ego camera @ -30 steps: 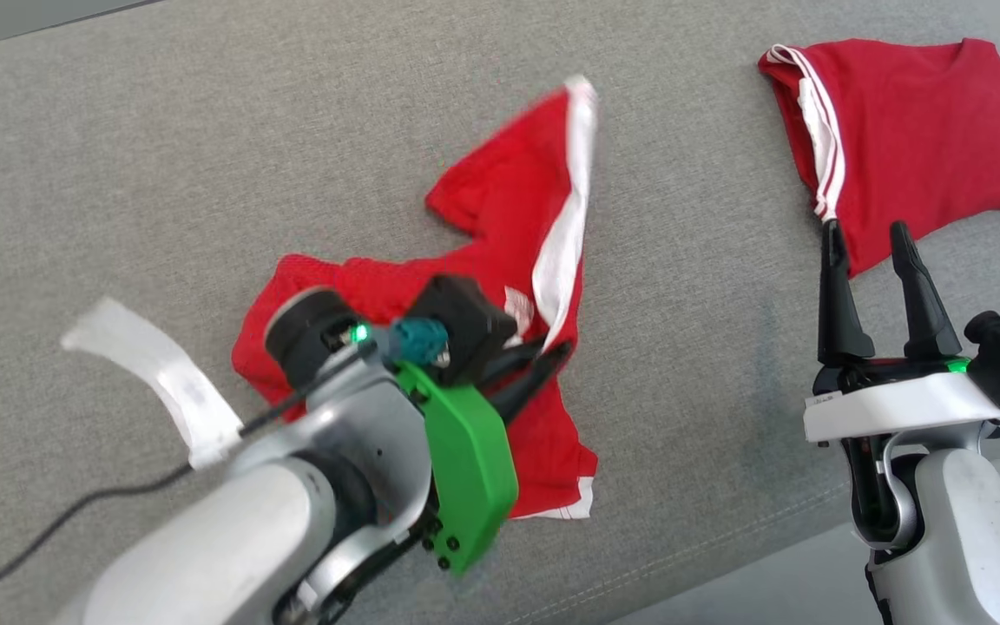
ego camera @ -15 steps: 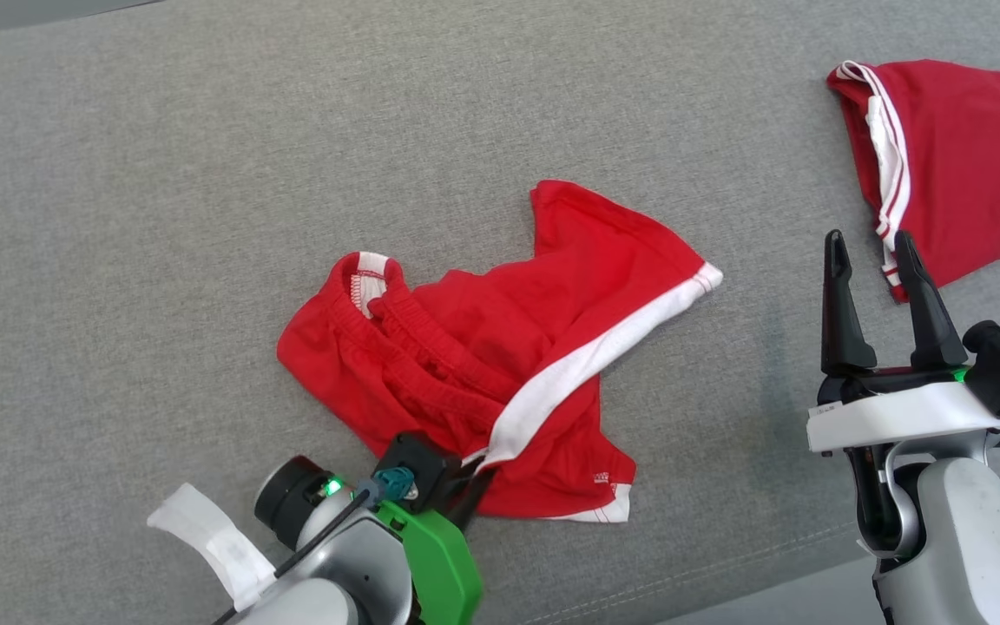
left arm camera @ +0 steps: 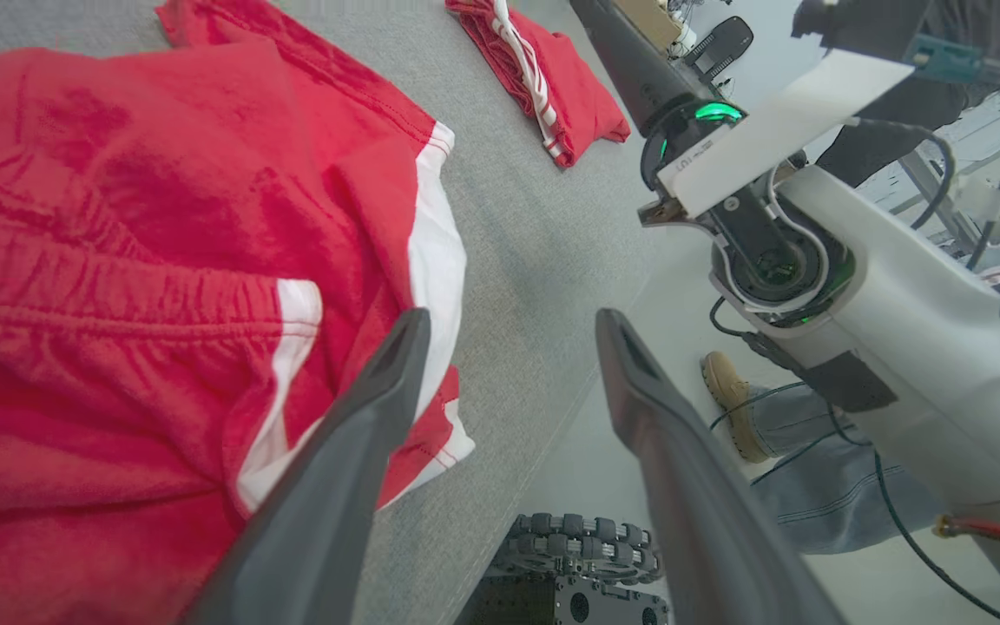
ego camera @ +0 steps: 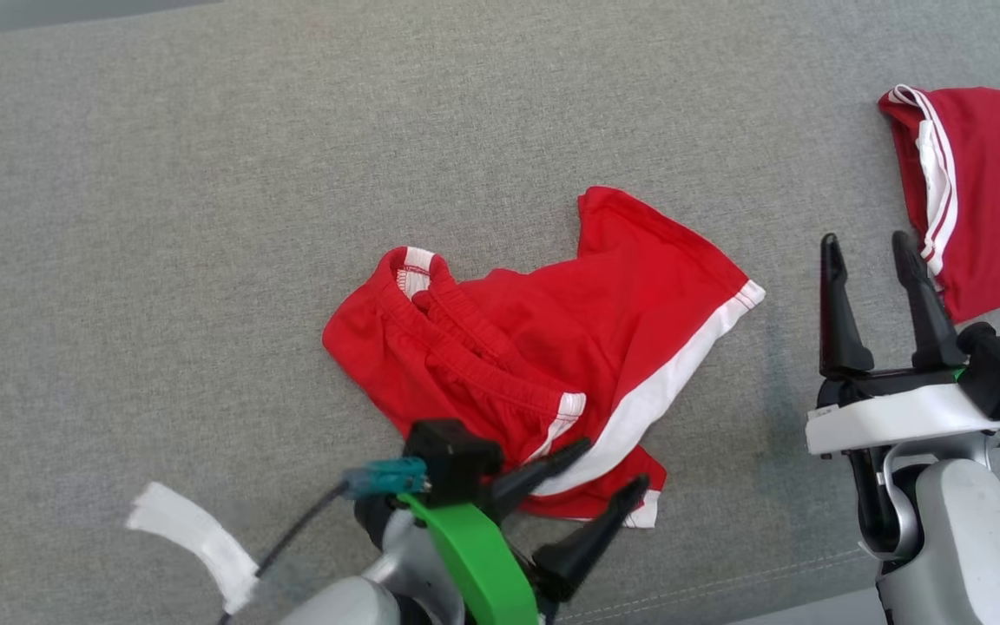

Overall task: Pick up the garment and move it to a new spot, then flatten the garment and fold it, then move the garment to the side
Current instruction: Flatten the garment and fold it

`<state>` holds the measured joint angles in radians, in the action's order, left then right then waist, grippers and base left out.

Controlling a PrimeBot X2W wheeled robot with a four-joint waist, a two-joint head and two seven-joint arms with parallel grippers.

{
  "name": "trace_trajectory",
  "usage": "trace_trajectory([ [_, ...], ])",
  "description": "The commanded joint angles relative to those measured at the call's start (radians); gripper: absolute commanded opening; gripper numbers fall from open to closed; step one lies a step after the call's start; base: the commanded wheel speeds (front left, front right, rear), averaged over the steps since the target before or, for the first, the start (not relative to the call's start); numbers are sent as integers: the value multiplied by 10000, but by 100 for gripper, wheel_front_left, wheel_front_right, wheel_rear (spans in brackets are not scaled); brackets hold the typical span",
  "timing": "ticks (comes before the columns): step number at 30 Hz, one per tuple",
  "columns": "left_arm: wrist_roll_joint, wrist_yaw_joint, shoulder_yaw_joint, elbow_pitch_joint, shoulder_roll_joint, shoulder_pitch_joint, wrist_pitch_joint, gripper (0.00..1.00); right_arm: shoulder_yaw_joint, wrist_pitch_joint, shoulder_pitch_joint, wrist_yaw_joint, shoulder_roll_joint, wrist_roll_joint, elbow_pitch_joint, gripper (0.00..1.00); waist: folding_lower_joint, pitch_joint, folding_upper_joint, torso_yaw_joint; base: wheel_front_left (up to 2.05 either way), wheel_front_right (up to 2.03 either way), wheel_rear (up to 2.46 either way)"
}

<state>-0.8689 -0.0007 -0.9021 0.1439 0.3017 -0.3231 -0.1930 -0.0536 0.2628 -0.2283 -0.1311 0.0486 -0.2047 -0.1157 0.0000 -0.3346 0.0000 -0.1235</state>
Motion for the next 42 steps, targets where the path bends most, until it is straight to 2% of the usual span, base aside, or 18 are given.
trace_trajectory([
  [1, 18, -7, 138, 97, 109, -39, -25, 100, -19, 26, 114, 7, 38, 102, 37, 100, 0, -56, 0, 90, 0, 0, 0],
  [3, -325, 225, 735, 270, 307, -136, 144, 100, -47, 26, 156, 5, 29, 134, 38, 100, 0, -43, 0, 112, 0, 0, 0],
  [5, -102, 566, 1285, 125, 569, -424, 320, 100, -71, 26, 168, 5, 30, 171, 41, 100, 0, -60, 0, 127, 0, 0, 0],
  [7, 30, 927, 1630, -259, 674, -647, 366, 100, -55, 26, 154, 7, 35, 192, 31, 100, 0, -82, 0, 120, 0, 0, 0],
  [10, 137, 1174, 1820, -1007, 804, -1082, 81, 100, 42, 26, 63, 7, 33, 226, 16, 100, 0, -110, 0, 62, 0, 0, 0],
  [15, 131, 1309, 1780, -2105, 755, -1555, -387, 100, 201, 26, -64, 7, 35, 183, -16, 100, 0, -144, 0, -178, 0, 0, 0],
  [19, 80, 1117, 1547, -2731, 812, -1621, -752, 100, 152, 26, 24, 7, 32, 112, -25, 100, 0, -168, 0, -348, 0, 0, 0],
  [20, 67, 1062, 1494, -2826, 829, -1613, -791, 41, 137, 26, 49, 7, 33, 97, -33, 100, 0, -170, 0, -387, 0, 0, 0],
  [21, 48, 985, 1453, -2920, 828, -1615, -828, 0, 128, 26, 72, 7, 32, 77, -33, 100, 0, -168, 0, -416, 0, 0, 0],
  [25, 2, 780, 1548, -3074, 825, -1745, -593, 0, 131, 26, 117, 7, 33, 21, -47, 100, 0, -129, 0, -504, 0, 0, 0],
  [28, 103, 840, 1837, -3185, 788, -1987, -175, 0, 147, 26, 116, 7, 32, 2, -57, 100, 0, -76, 0, -540, 0, 0, 0],
  [38, 82, 702, 3026, -3921, 428, -3006, 1764, 0, 261, 26, 94, 7, 33, 80, -108, 100, 0, 142, 0, -634, 0, 0, 0],
  [42, -326, 640, 3172, -4529, 513, -2596, 1652, 0, 215, 26, 195, 7, 33, 31, -106, 100, 0, 197, 0, -668, 0, 0, 0],
])
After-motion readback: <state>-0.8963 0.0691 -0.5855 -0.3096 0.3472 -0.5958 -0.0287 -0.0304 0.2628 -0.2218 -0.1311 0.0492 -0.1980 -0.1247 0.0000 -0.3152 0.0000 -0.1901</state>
